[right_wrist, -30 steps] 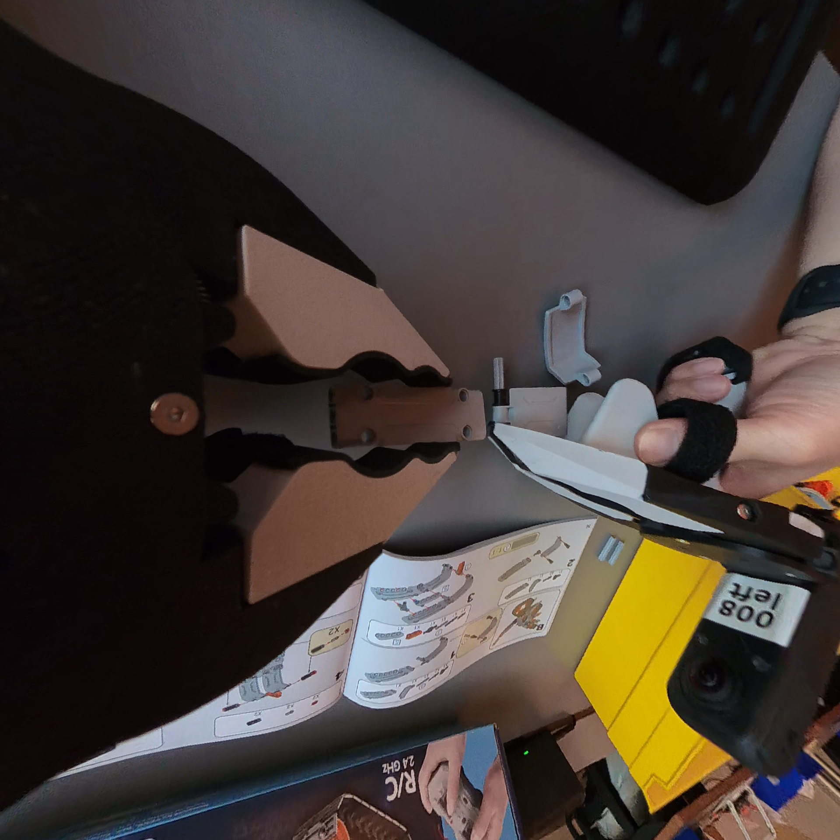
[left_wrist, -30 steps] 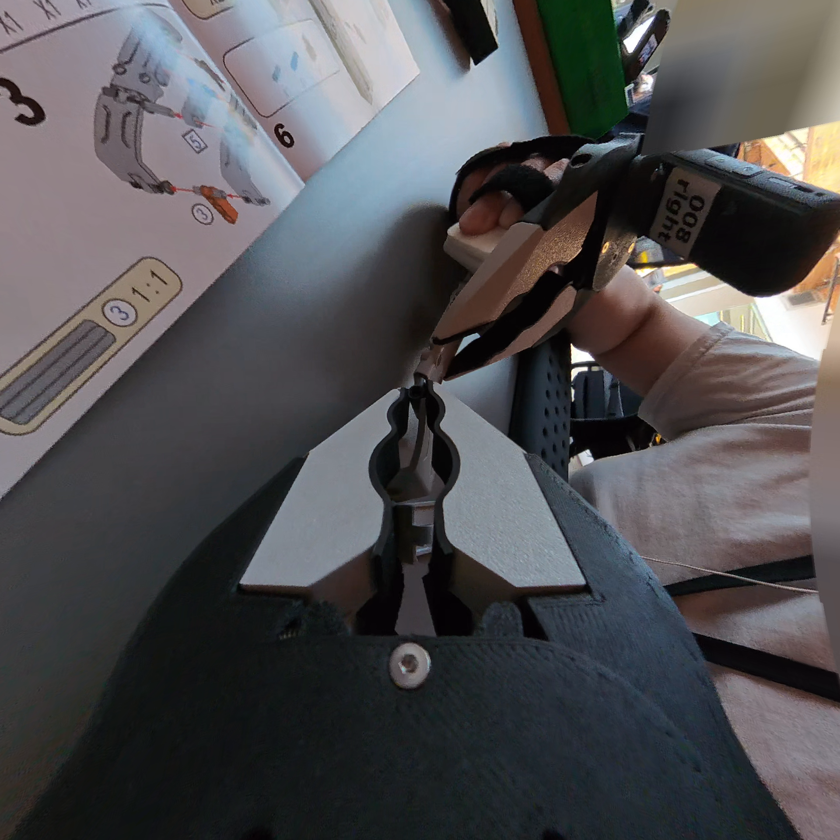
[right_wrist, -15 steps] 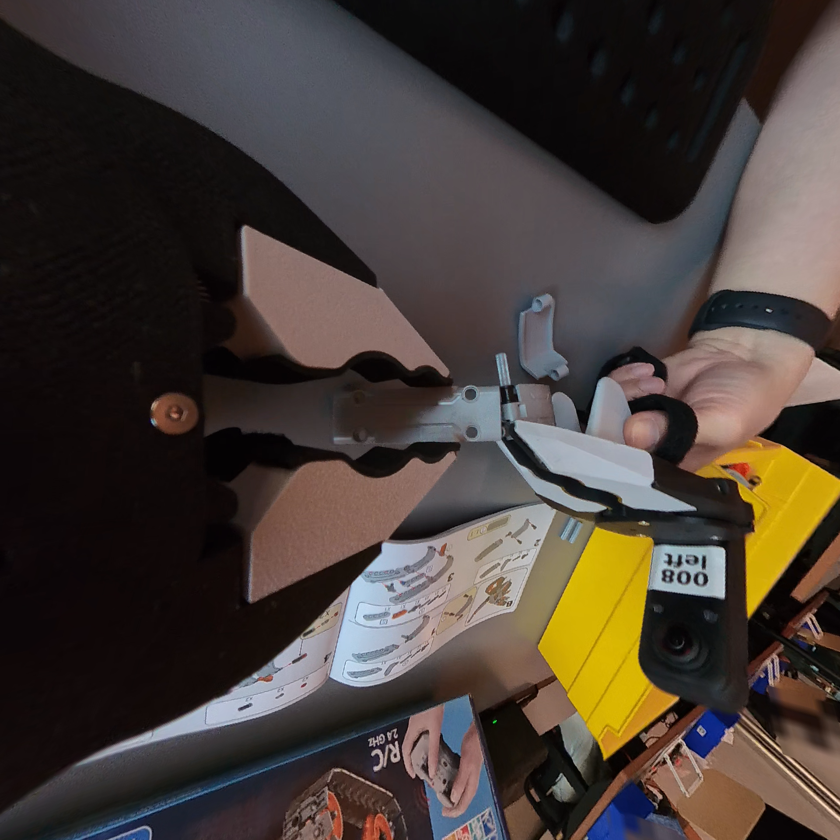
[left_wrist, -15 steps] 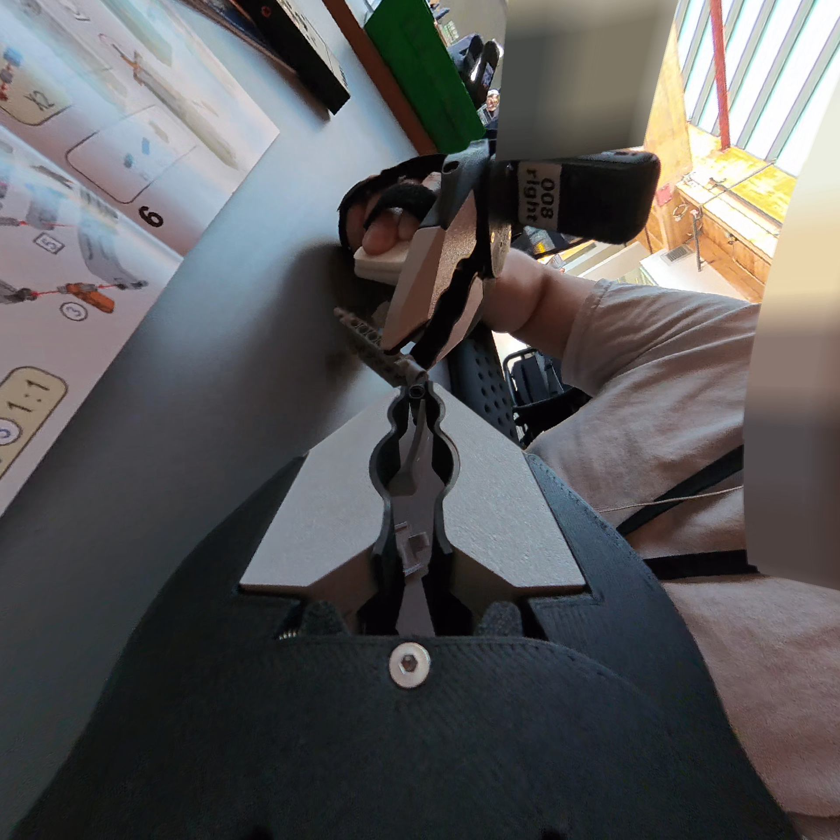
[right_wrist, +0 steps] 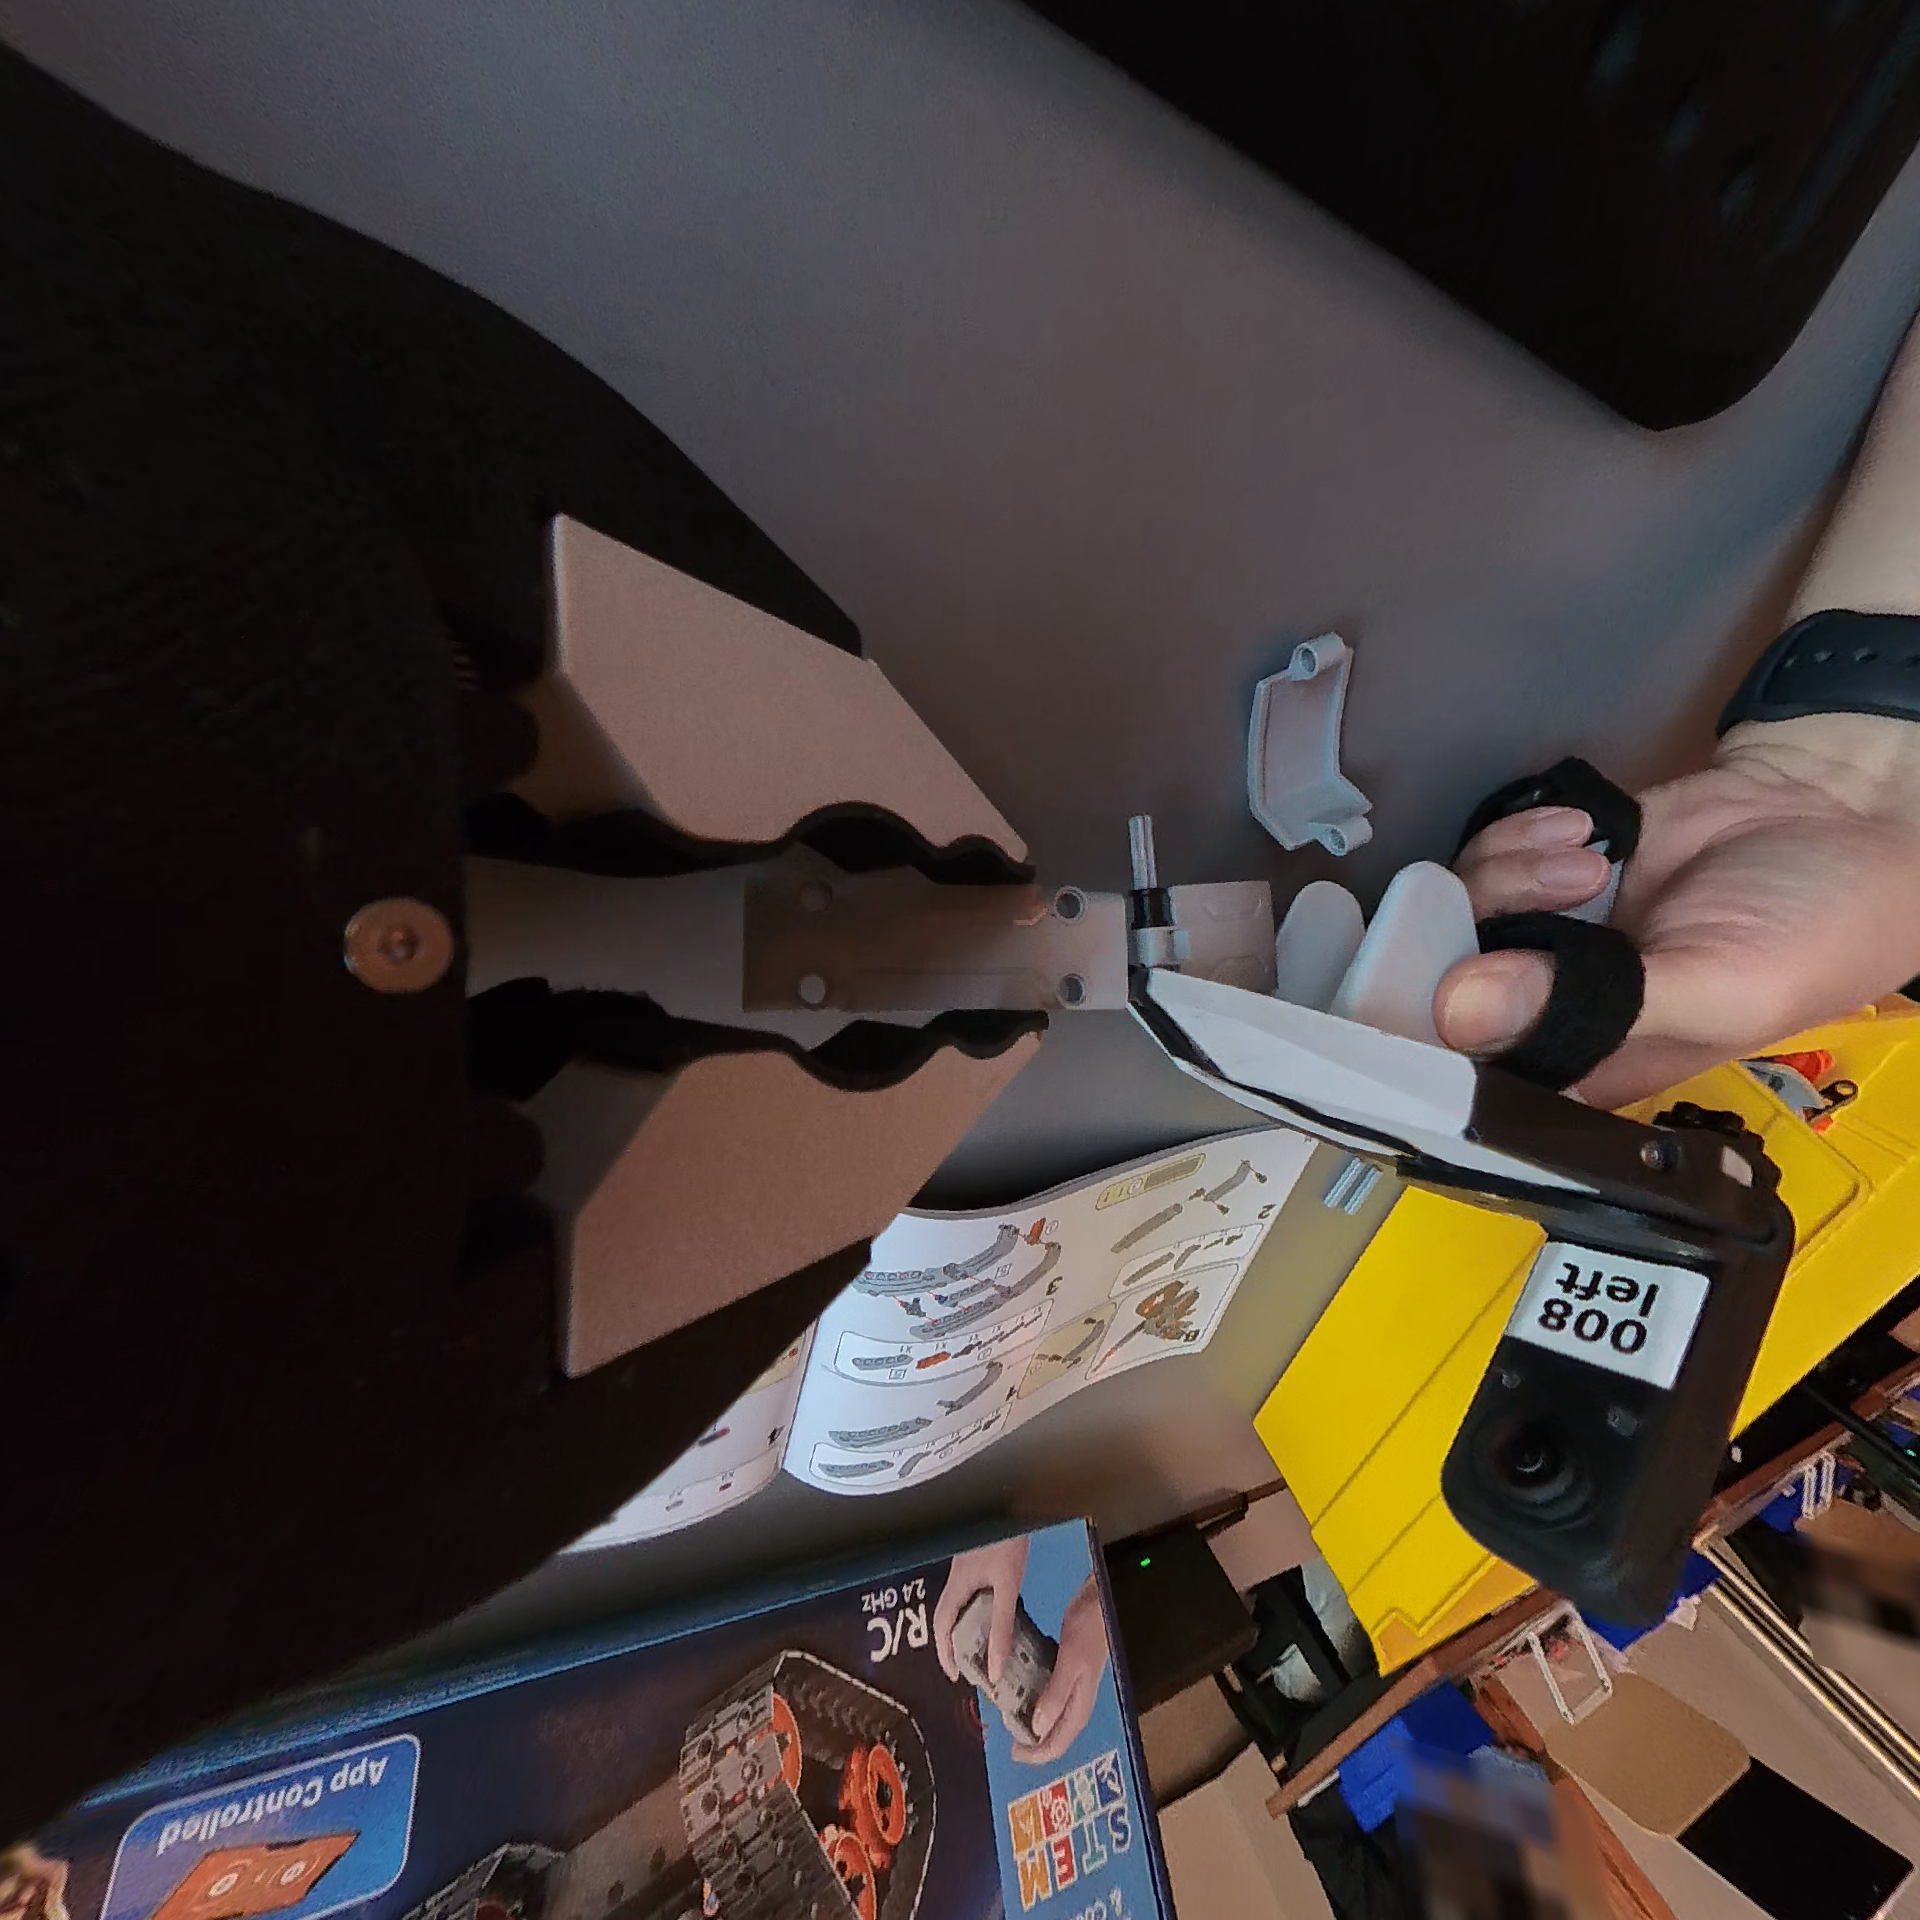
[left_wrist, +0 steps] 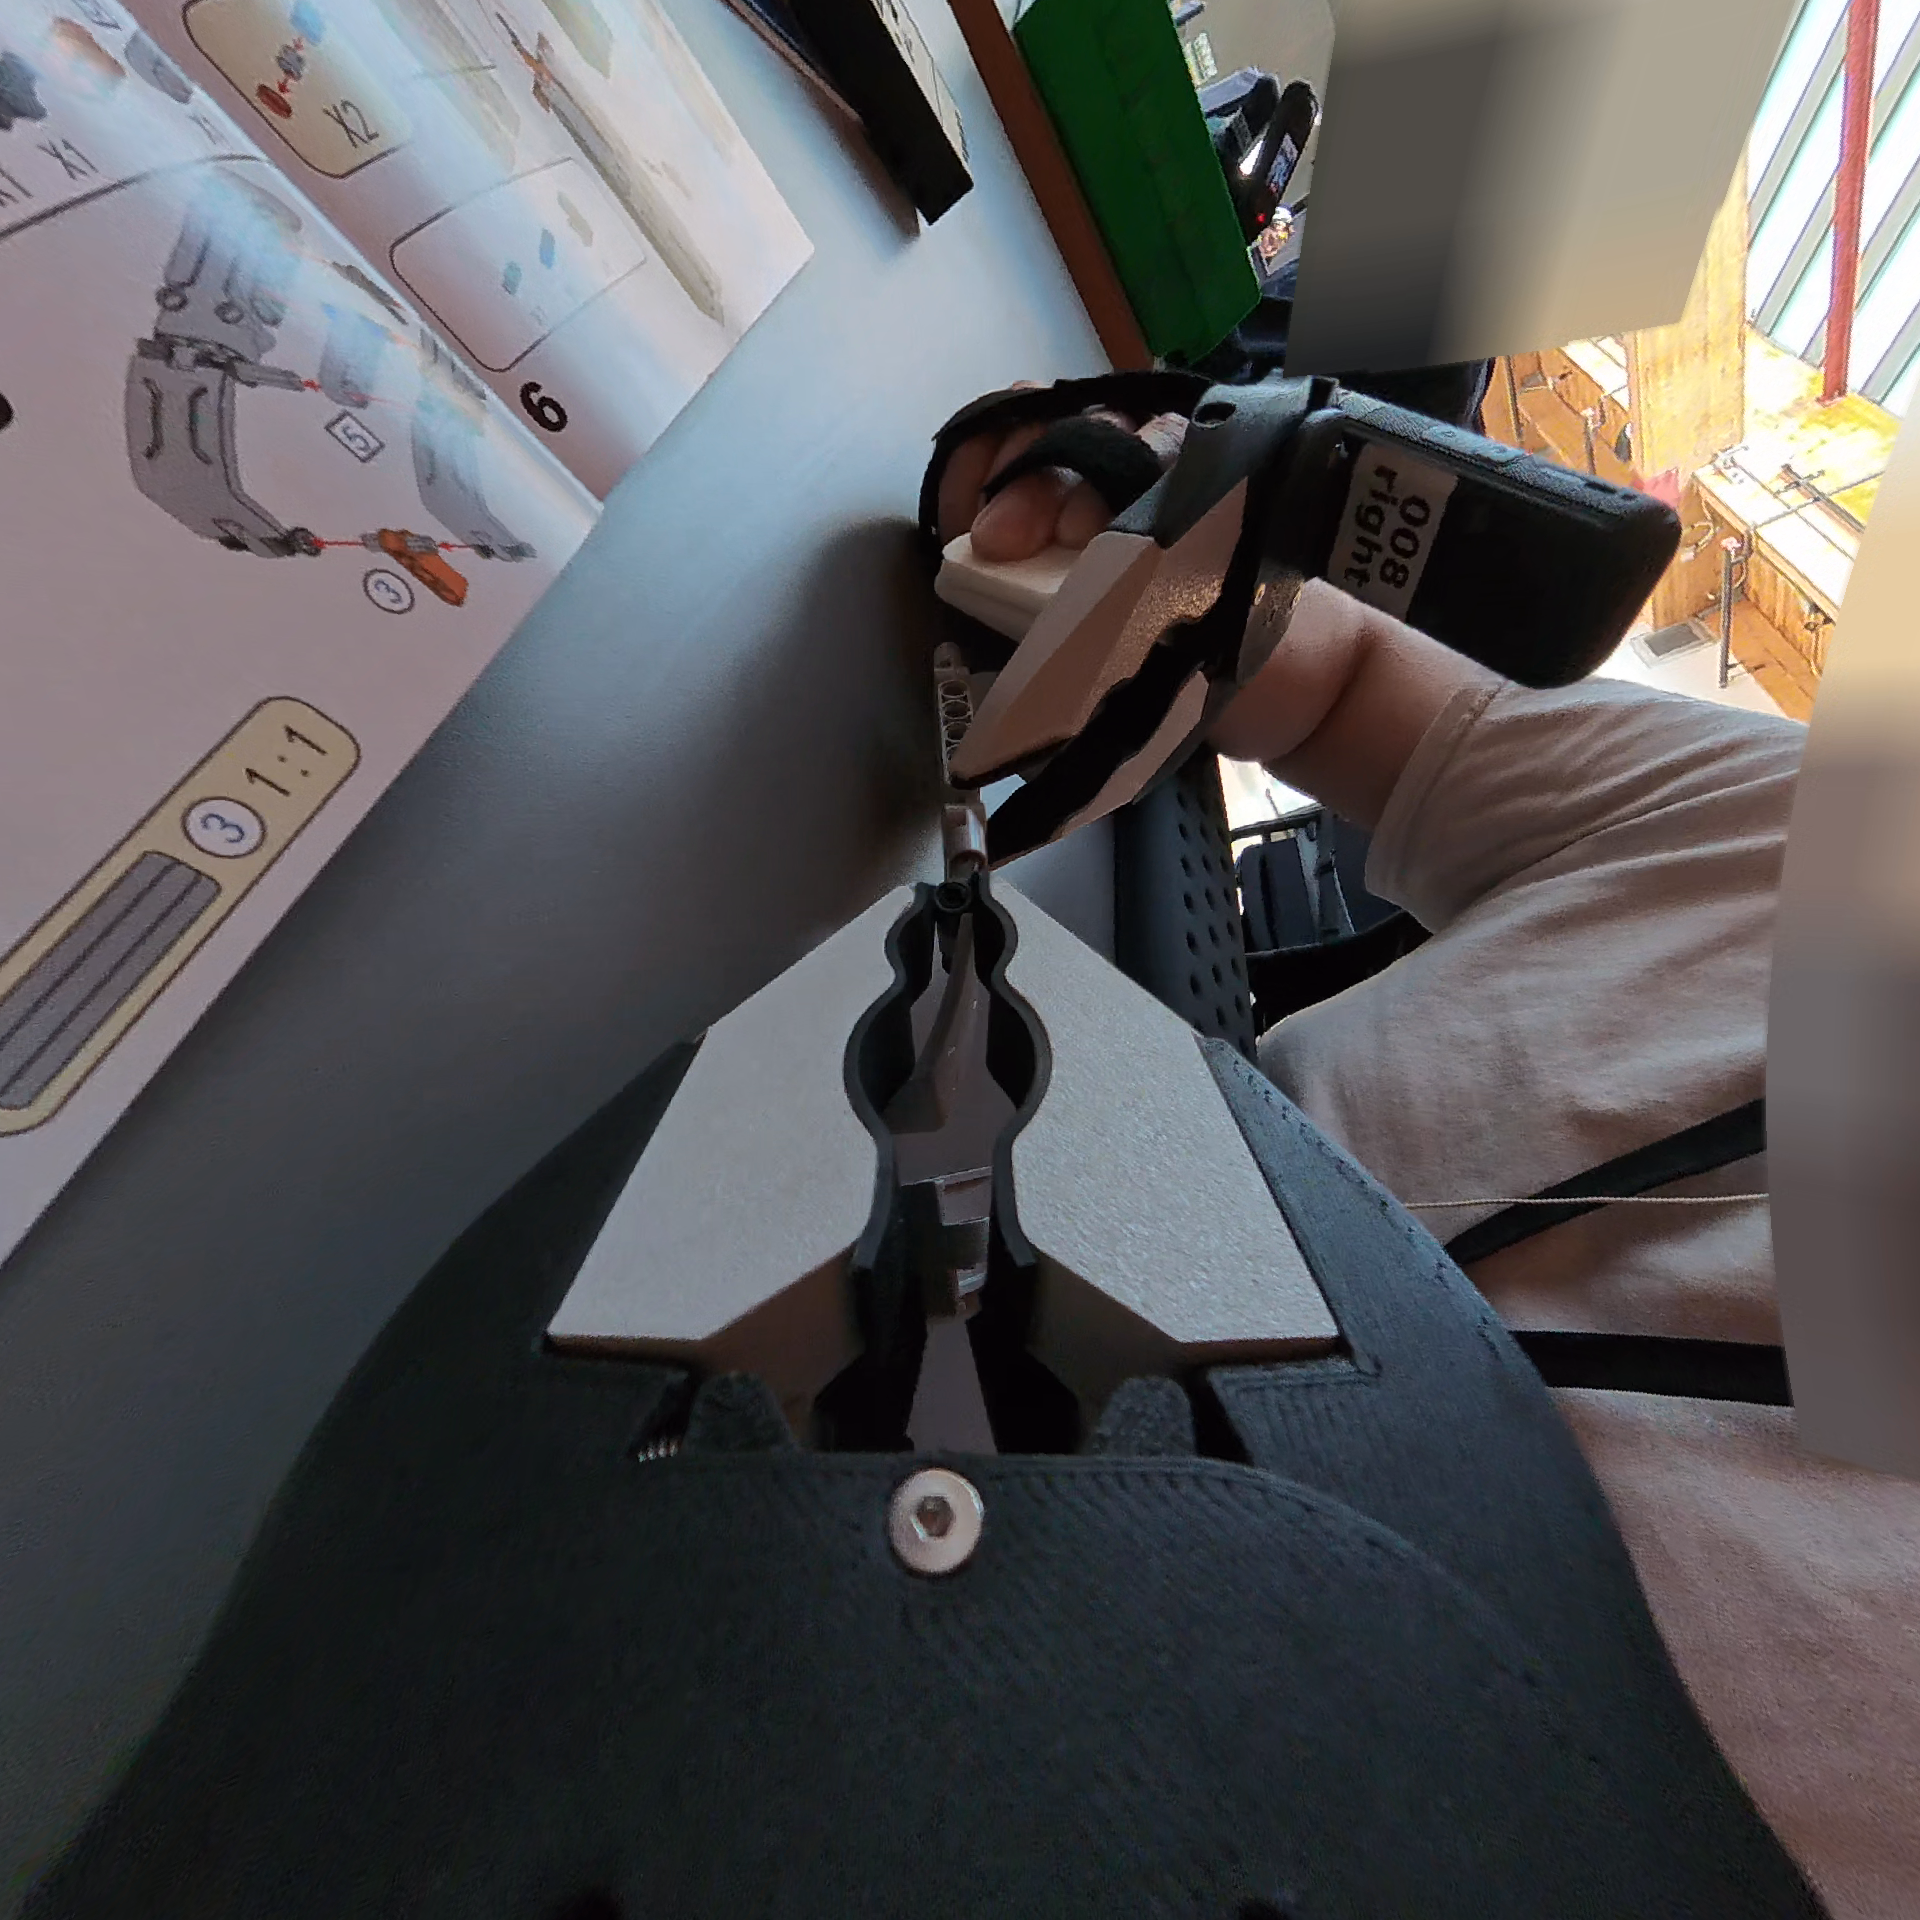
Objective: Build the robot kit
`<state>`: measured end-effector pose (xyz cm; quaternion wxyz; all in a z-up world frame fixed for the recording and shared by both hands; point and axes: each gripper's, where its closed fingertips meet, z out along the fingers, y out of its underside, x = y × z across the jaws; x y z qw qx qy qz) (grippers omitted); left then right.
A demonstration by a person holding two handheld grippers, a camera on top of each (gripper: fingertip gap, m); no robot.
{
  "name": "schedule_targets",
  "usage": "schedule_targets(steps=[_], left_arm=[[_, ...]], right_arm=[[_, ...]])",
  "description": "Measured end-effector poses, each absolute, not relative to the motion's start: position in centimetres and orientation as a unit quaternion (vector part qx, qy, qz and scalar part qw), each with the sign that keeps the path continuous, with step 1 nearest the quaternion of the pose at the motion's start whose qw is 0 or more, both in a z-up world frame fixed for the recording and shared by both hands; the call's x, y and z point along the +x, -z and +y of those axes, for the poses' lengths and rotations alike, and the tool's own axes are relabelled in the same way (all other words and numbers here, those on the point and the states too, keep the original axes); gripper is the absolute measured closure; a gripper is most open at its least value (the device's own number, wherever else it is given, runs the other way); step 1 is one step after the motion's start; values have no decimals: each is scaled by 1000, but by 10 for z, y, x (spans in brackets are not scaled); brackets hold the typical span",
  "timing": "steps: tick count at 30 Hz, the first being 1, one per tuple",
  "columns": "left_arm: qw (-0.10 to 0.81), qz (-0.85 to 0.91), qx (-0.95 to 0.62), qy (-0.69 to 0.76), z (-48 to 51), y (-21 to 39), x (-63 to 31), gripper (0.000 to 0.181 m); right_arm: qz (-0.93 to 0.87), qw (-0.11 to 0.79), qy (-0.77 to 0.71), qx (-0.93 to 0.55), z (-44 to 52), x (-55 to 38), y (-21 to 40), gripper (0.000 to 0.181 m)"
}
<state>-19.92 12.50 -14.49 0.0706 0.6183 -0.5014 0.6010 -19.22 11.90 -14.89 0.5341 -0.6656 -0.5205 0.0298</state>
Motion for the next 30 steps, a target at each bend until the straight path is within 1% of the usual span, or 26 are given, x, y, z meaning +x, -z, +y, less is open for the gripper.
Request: schedule_targets(steps=[11,16,23,26,30], left_arm=[[78,-517,622,-583,121,150,-202,176],[46,-540,638,-547,123,153,-203,176],[32,-549,650,-525,125,160,-201,176],[50,-525,638,-561,126,151,-201,176],[58,-531,623,-571,123,150,-202,176]], right_arm=[[-543,530,-1,-652,115,-194,154,159],[-546,527,23,-651,117,-194,156,159],[-555,527,31,-642,116,-199,157,159],[-532,543,2,-649,118,-196,149,160],[-531,538,-43,-653,114,-197,148,160]])
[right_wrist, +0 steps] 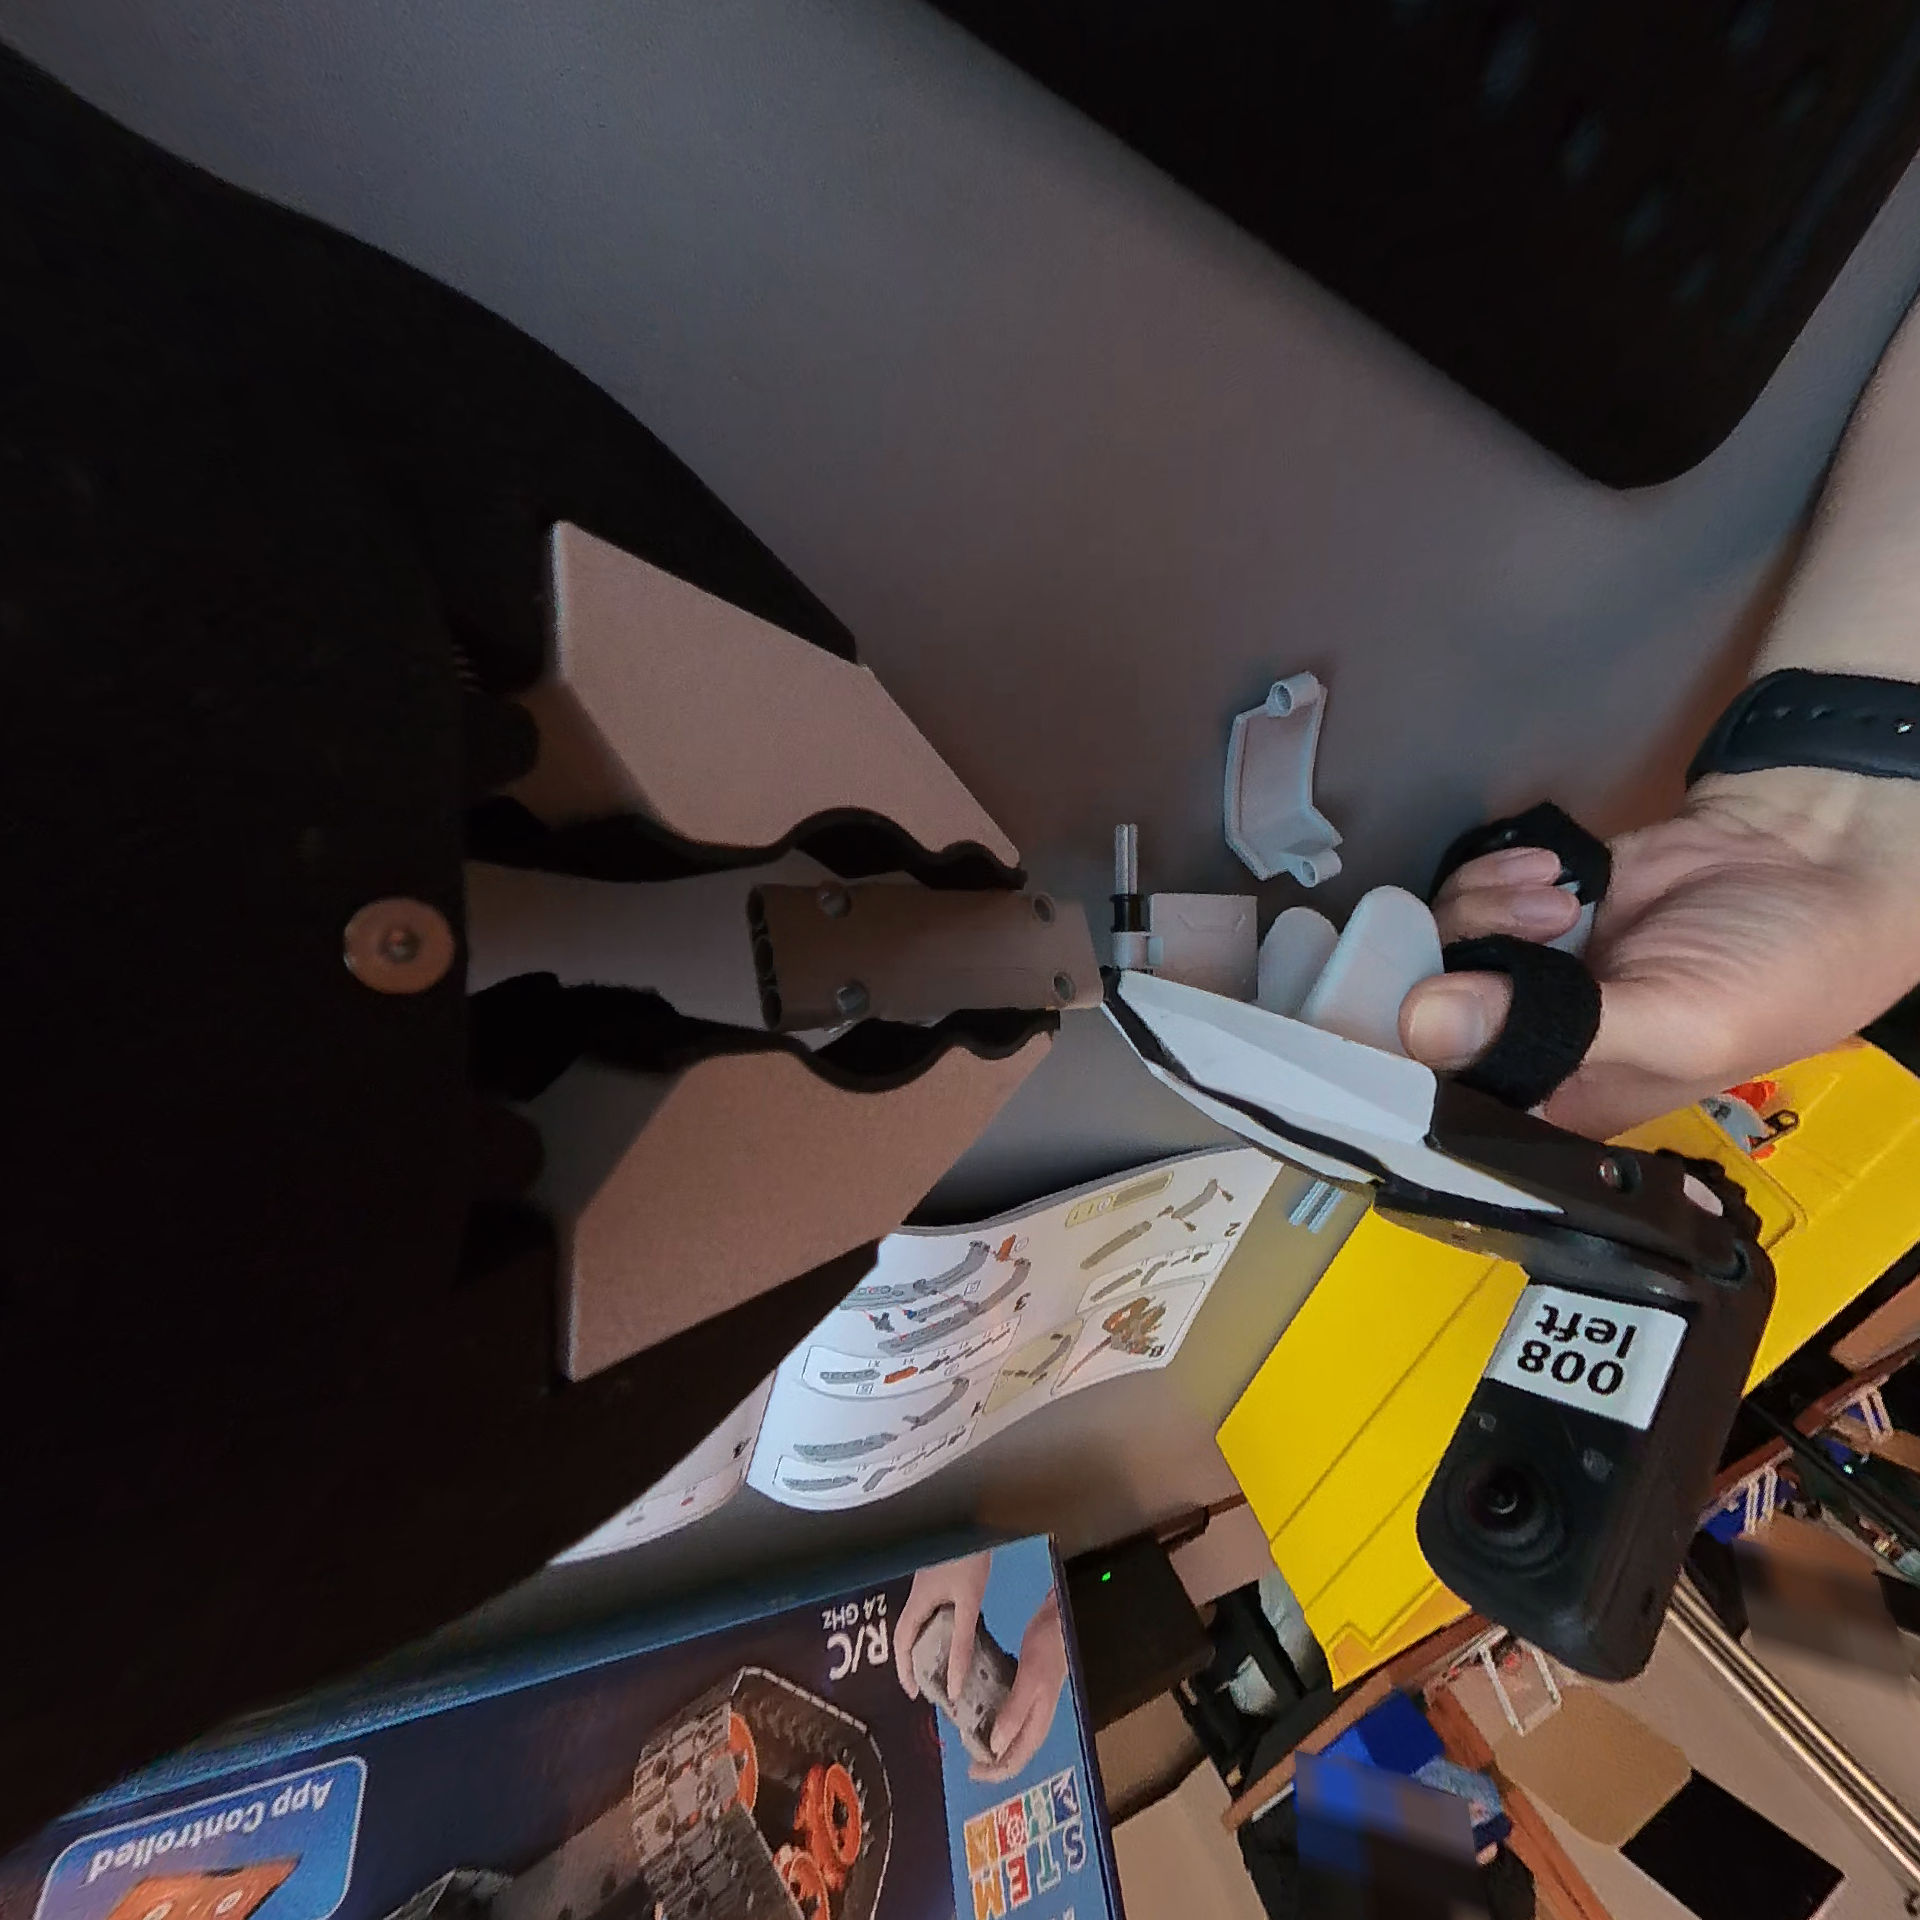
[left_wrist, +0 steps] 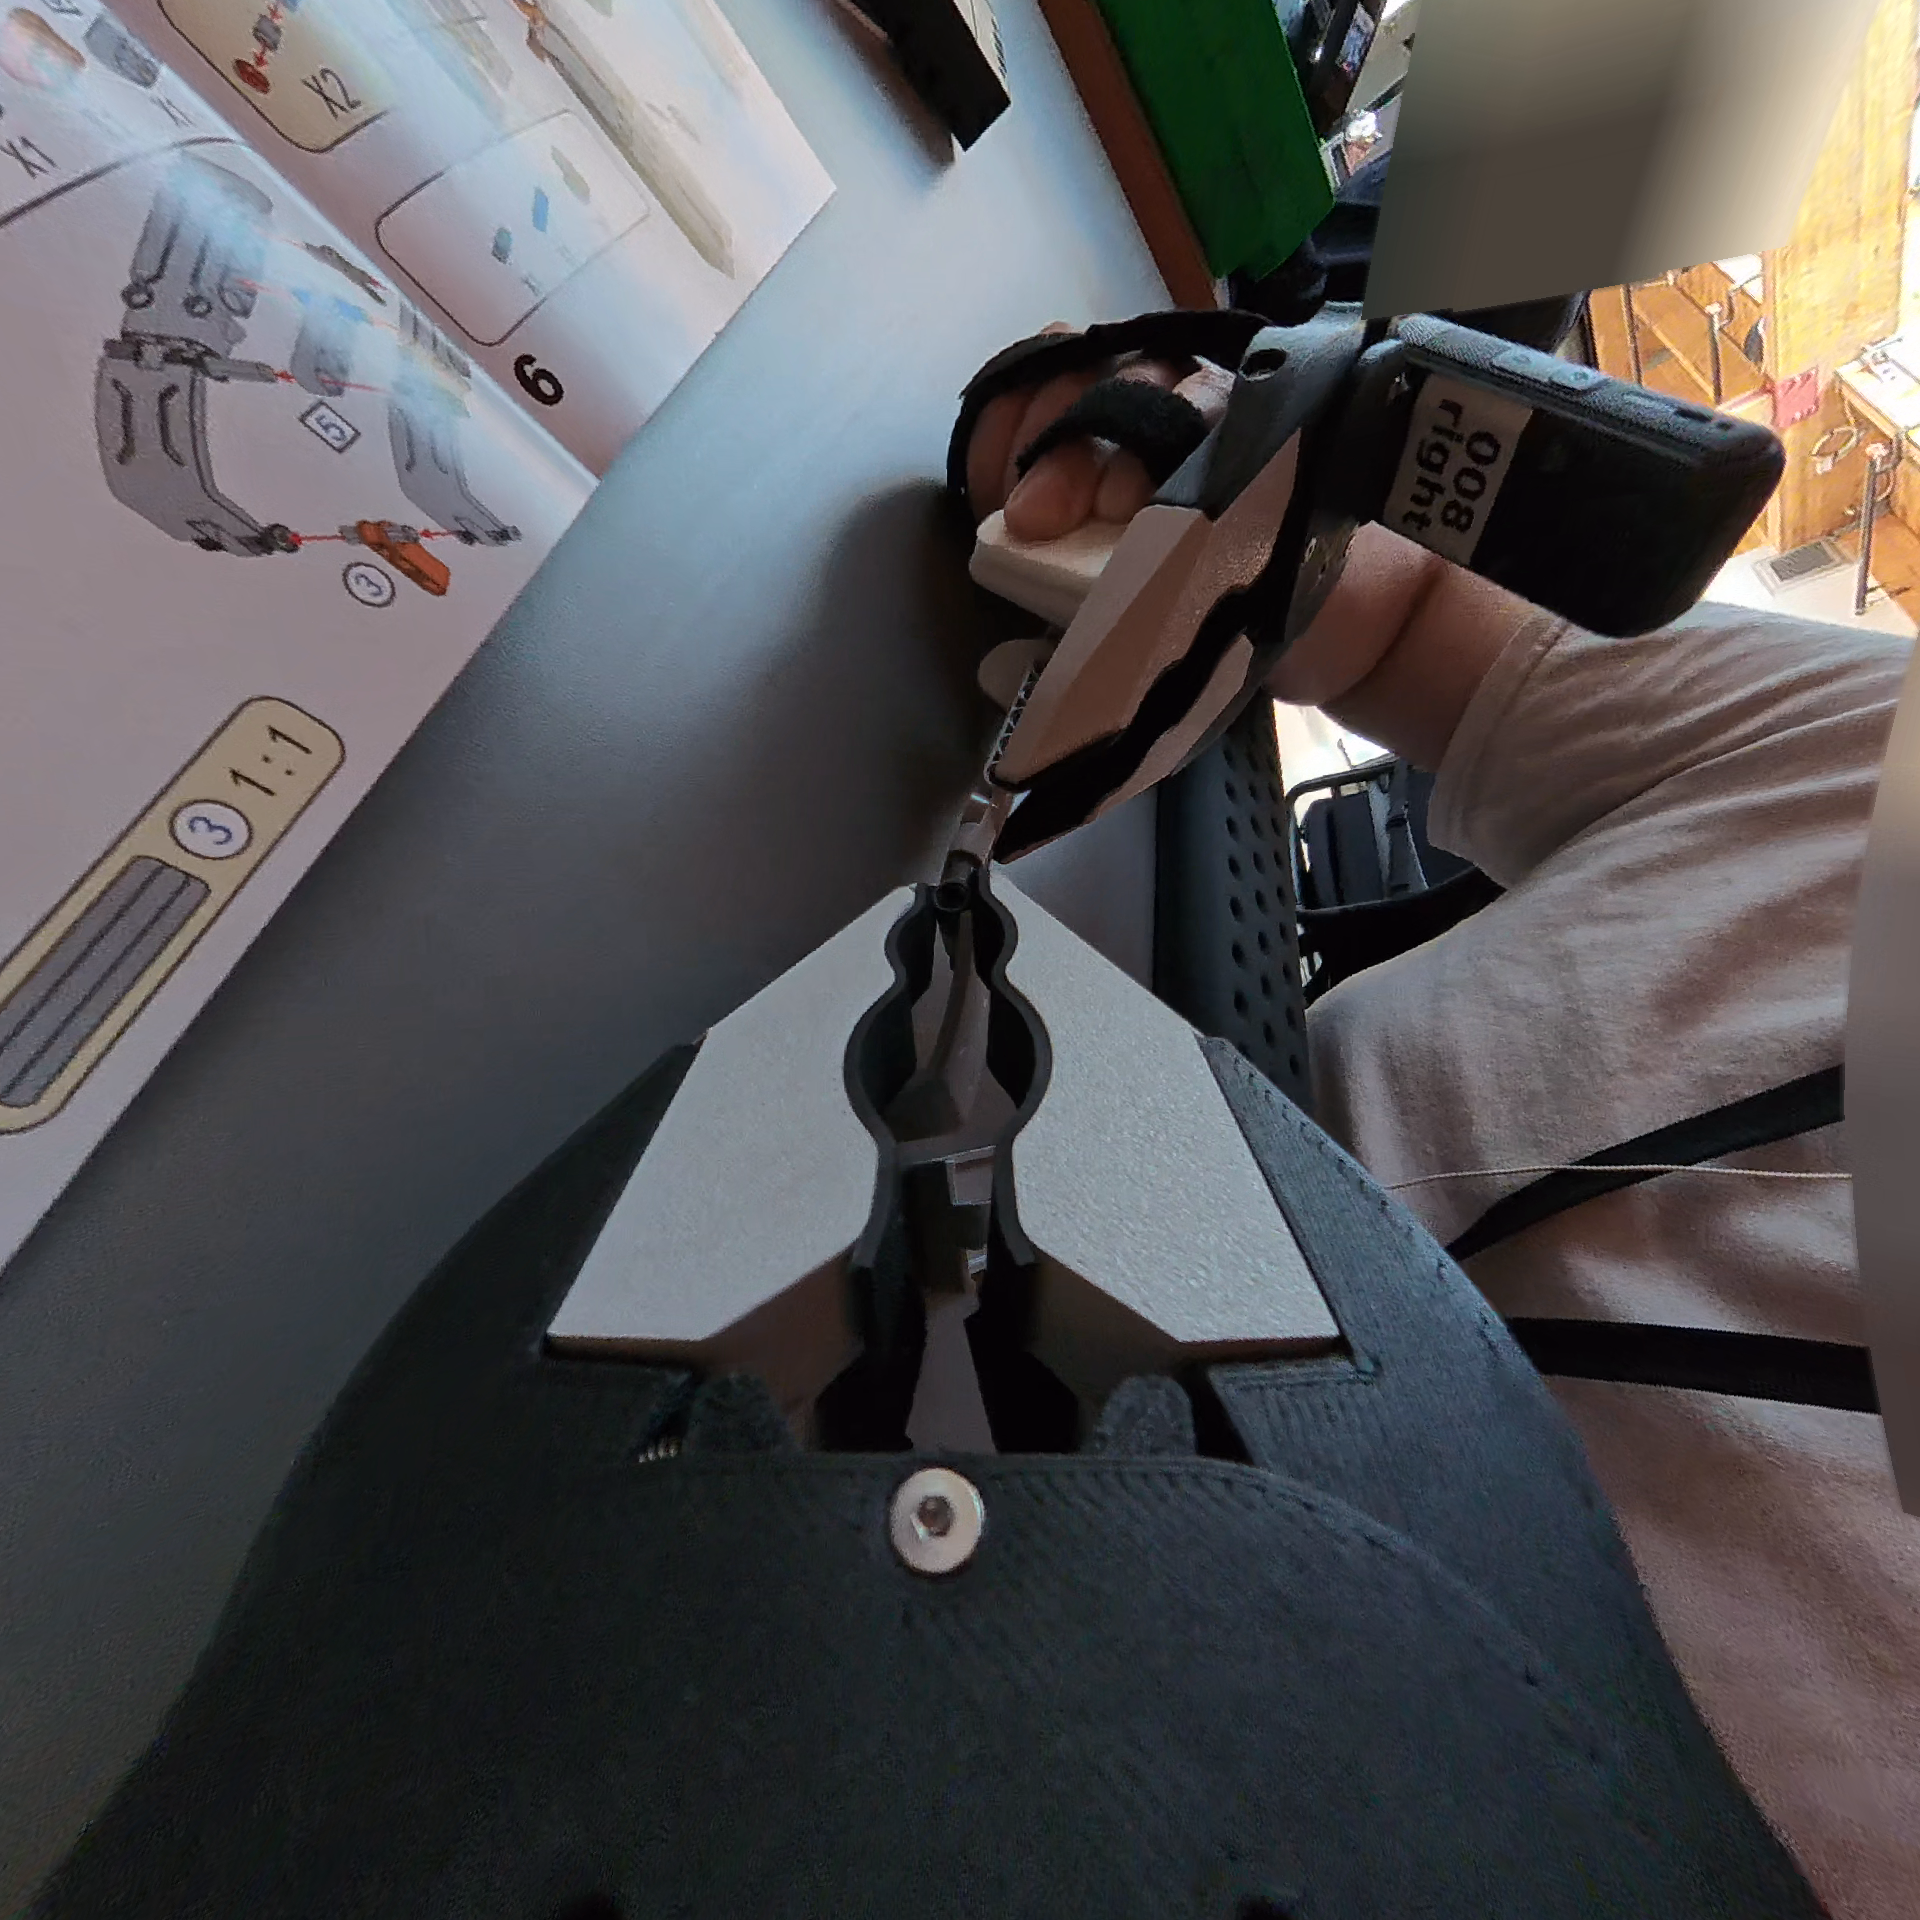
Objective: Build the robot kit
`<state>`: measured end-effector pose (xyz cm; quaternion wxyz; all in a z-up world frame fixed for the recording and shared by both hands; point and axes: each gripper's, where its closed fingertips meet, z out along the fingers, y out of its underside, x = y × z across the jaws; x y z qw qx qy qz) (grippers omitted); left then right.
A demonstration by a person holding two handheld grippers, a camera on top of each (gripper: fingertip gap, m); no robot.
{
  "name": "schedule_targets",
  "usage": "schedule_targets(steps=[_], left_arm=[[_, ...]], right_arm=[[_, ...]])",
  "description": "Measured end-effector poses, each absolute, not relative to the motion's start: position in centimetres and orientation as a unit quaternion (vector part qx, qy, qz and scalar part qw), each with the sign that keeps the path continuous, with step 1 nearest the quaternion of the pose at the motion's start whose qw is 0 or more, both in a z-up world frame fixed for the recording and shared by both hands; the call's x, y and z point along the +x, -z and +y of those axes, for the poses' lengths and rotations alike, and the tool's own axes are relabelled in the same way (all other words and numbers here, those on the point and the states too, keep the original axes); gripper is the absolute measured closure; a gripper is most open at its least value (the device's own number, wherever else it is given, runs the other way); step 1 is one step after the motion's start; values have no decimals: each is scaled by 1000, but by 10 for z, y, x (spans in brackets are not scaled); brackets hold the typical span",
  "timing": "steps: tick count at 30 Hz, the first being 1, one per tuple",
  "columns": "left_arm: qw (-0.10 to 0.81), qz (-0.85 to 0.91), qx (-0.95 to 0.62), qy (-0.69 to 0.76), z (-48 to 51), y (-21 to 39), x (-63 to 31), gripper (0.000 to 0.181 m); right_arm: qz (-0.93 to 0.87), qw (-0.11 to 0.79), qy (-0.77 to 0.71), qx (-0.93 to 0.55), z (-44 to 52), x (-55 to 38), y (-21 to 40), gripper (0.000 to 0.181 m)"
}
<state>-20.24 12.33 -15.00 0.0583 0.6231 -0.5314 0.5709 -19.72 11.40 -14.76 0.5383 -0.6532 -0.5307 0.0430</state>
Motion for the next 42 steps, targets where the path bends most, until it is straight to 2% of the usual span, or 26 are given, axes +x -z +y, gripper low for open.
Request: schedule_targets(steps=[20,42], left_arm=[[44,-539,553,-634,117,126,-202,176],[17,-567,600,-565,124,148,-201,176]], right_arm=[[-495,570,-109,-647,111,-196,129,160],[-521,543,-57,-656,114,-198,143,161]])
